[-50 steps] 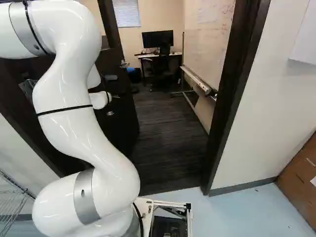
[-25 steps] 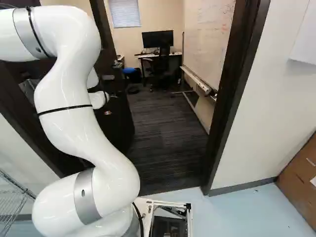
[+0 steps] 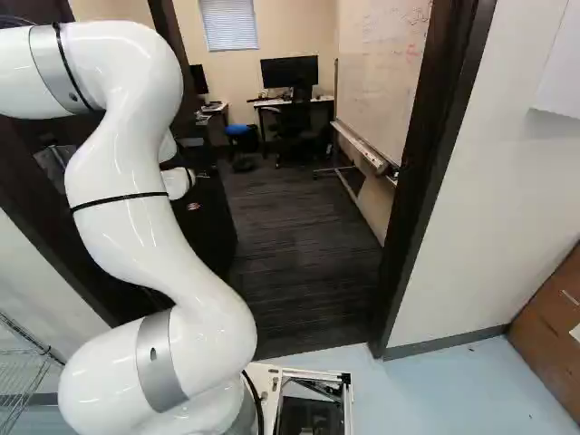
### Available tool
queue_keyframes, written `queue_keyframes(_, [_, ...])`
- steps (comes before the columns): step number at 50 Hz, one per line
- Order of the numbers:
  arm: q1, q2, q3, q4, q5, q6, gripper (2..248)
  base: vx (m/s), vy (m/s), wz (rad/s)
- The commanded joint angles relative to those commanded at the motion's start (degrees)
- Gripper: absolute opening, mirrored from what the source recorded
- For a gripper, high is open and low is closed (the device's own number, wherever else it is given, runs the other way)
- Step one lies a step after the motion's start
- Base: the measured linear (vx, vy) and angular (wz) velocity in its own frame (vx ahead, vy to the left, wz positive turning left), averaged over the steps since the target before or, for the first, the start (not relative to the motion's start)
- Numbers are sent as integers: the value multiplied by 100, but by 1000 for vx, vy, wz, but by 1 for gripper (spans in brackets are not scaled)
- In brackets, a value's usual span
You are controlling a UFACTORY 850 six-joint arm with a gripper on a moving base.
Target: Open the door and move inside
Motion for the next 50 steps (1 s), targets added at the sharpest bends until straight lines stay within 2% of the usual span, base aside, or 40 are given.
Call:
queue_keyframes(23, [115,-123,-164,-57,0,0,247,0,0,0])
queue_keyframes(50, [147,-157,-209,-57,0,0,247,0,0,0])
